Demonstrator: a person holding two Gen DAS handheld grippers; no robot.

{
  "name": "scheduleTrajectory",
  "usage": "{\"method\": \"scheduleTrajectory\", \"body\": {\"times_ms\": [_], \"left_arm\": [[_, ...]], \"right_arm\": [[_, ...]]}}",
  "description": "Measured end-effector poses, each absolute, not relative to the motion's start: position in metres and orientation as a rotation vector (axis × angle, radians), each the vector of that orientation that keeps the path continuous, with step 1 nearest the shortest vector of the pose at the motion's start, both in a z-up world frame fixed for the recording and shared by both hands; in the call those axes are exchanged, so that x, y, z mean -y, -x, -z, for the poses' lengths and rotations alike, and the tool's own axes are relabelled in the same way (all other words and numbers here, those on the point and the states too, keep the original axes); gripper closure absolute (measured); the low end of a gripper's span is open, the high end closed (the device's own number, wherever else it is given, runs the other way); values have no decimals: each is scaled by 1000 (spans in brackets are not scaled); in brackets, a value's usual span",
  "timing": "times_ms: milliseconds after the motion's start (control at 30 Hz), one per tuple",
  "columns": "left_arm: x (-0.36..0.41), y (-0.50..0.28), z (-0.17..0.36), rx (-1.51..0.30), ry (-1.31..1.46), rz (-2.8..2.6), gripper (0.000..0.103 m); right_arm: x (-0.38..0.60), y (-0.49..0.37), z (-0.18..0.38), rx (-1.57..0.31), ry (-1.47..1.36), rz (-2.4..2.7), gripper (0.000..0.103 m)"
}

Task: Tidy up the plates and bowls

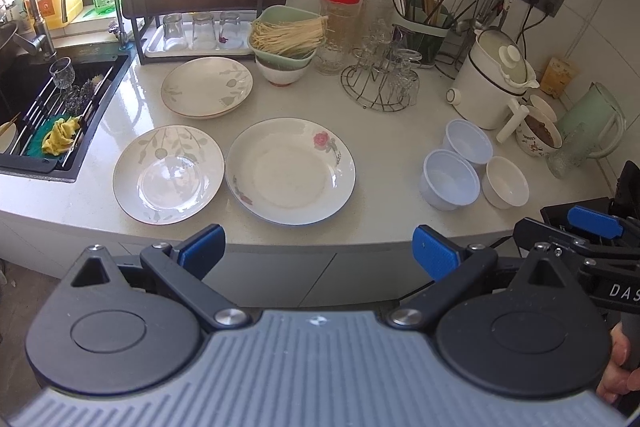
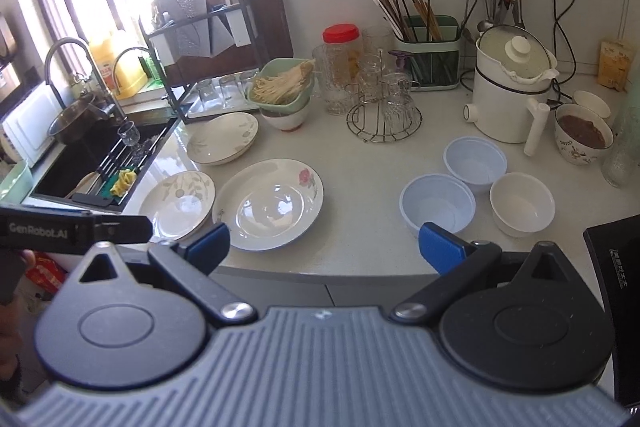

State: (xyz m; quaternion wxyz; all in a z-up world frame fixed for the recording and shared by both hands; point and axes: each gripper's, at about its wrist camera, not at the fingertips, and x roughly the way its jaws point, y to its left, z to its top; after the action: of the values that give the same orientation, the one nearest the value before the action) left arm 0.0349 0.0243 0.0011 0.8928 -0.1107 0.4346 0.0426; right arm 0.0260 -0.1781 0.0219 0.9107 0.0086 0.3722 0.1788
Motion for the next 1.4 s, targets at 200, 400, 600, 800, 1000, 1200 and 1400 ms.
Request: {"method": "scheduleTrajectory", "body": {"times_ms": [200,400,600,800,1000,1200,1400], "left_arm": [[-28,-37,13,-920,255,-112,2],[-36,-32,17,-921,297,-137,2],[-30,-37,20,-902,288,-137,2],[-24,-38,18,-840,274,-164,2],[-20,-45,25,-852,250,-177,2],[-19,-45,35,-828,354,-155,2],[-25,-40,38,-834,381,-206,2]], "right_arm": [[177,-28,-18,-776,-47,-377,0],[176,-25,-14,-785,-61,-386,0],[177,-27,-14,-743,-43,-397,0],[188,-35,-11,-731,-72,-403,0],[197,-40,-5,-727,-90,-426,0],[205,-48,0,-733,-109,-490,0],[207,-52,3,-747,-131,-520,0]]}}
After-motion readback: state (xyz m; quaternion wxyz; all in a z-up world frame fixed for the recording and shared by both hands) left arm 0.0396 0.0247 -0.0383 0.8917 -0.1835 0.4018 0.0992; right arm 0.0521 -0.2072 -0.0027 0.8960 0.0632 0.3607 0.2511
